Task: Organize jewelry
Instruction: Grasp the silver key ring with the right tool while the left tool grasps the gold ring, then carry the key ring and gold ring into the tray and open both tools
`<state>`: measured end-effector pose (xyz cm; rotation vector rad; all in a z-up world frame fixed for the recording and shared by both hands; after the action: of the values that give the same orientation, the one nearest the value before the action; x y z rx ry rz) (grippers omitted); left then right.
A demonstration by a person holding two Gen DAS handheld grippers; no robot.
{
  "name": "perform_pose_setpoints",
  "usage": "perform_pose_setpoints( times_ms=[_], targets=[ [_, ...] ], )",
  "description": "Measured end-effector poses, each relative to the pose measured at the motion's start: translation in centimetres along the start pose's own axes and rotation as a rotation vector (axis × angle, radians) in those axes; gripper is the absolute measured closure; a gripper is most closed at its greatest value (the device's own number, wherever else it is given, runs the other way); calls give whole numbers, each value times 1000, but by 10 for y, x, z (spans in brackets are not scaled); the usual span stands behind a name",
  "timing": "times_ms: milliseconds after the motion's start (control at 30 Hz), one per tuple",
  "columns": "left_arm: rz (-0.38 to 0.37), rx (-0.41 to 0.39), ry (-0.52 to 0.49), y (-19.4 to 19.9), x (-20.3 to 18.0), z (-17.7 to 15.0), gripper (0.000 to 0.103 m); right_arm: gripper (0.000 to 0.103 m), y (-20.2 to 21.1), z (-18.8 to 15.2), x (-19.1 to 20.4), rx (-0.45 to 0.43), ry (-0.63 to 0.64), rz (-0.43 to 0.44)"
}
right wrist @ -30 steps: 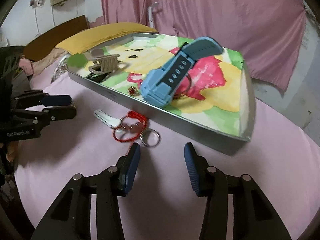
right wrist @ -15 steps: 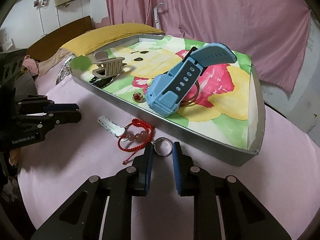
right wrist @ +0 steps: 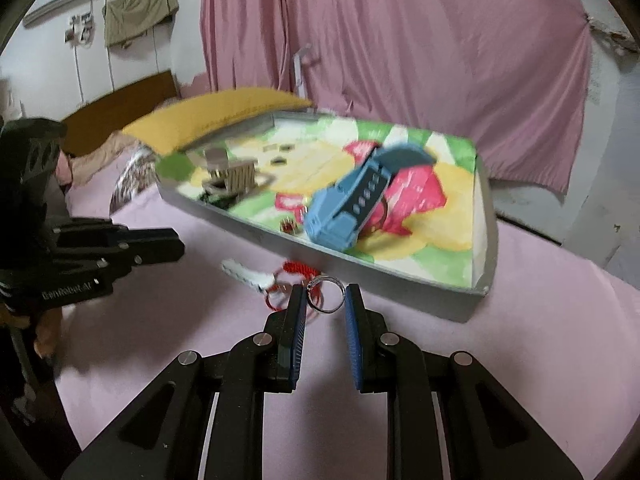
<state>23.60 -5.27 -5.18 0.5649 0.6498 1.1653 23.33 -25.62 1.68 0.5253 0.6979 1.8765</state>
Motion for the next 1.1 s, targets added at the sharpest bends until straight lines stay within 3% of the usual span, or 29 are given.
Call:
perform_pose_setpoints(
  times_ms=[200, 400, 667, 933, 1100],
  targets=[
    [-8, -127, 4, 18, -8, 20, 90, 86, 23, 23, -1, -148, -23, -48],
    [-11, -309, 11, 37, -16, 50, 90, 86, 37, 49, -9, -295, -43, -111],
    [5, -454, 8, 37, -25, 89, 90, 86, 38, 71, -21, -361, -20, -165],
    [15, -405, 31, 1, -18, 107, 90, 86, 21, 90, -39, -351, -37, -205],
    [24, -326, 57, -21, -13, 108, 90, 86, -1, 86, -62, -264, -103, -226]
  ],
)
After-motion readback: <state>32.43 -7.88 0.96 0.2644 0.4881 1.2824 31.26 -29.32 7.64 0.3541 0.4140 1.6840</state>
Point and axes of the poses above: each gripper's, at about its wrist camera, not at the fingertips, and y roughly against the way its jaws point, x to its left, z to its top, the point moved 9 cm from there along -y, roughly the way its jaws point, and after that the axes turned 1 degree about x, right-handed, at the moved point
